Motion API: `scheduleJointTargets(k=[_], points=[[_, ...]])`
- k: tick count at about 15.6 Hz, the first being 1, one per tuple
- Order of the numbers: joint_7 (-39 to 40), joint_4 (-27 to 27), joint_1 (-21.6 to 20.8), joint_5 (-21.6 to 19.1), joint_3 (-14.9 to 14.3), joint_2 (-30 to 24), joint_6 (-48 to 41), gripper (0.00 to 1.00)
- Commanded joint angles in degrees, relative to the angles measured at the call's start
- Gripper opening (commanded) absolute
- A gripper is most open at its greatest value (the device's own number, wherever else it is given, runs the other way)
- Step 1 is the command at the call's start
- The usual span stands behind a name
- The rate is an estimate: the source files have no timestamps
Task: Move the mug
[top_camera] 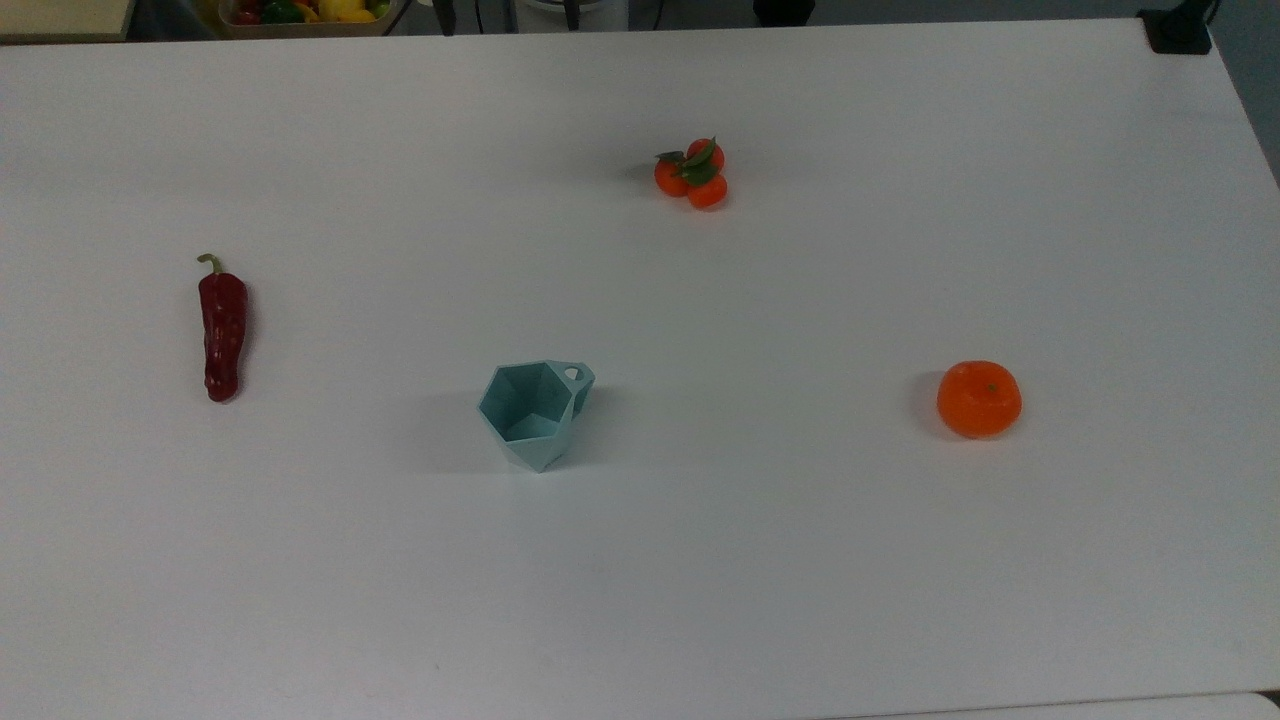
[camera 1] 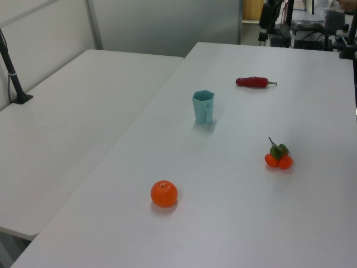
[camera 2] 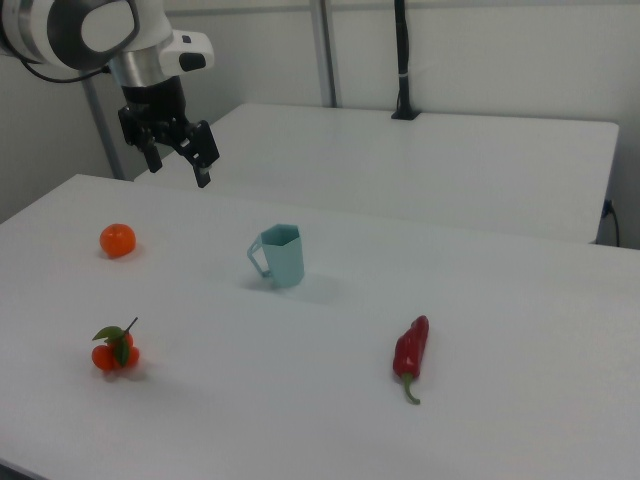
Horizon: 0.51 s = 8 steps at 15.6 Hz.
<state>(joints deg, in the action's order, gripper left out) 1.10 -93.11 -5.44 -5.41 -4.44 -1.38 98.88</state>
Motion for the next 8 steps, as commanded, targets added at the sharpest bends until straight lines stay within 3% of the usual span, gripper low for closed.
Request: scheduleJointTargets(k=[1,8], points=[[1.4,-3.5,0.1,0.1,0.1,-2.7,2.0,1.00],[1.6,-3.6,0.0,0.1,0.1,-2.8,1.5,1.00]])
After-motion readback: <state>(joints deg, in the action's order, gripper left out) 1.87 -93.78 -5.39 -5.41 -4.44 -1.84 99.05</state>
